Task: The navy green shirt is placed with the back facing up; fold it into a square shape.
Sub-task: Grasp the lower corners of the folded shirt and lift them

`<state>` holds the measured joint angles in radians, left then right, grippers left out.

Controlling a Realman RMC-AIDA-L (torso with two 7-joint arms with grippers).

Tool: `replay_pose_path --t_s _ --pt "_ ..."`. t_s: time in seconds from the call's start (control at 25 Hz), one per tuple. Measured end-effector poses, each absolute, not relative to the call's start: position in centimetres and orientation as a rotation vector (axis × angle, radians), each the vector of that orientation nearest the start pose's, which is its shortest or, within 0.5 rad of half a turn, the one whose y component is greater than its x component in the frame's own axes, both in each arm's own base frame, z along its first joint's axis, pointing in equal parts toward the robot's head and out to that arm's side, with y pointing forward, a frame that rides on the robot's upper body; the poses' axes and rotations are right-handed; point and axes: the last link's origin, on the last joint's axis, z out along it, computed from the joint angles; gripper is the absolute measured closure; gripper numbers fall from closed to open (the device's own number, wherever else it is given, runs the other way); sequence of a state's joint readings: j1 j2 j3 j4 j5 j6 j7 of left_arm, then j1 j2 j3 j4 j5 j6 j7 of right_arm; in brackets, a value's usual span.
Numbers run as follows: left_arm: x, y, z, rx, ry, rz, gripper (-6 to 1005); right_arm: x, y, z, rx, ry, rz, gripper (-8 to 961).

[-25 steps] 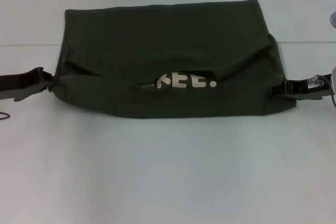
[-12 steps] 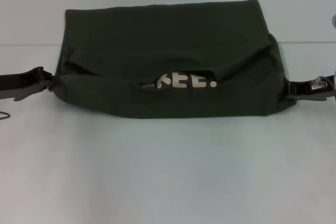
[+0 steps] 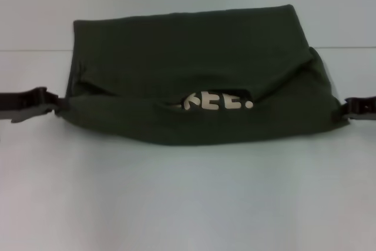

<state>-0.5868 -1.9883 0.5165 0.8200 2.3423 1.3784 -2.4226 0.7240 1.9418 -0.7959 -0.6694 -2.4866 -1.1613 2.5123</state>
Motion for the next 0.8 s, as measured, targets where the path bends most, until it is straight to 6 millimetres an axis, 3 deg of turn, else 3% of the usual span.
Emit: replay_pose_path --t_s 0.24,0.6,0.8 --pt "-30.7 35.7 8.3 -2.102 -1.757 -0.403 987 30.0 39.0 5.3 -2.127 1.68 0.06 943" --pt "-30.9 30.8 9.2 -2.251 -1.831 -0.261 987 31.0 33.2 5.8 -2.265 1.852 -0.047 944" --pt "-31.2 28.7 9.4 -2.313 -1.873 -0.201 988 31.6 31.0 5.8 -2.292 1.92 -0.074 944"
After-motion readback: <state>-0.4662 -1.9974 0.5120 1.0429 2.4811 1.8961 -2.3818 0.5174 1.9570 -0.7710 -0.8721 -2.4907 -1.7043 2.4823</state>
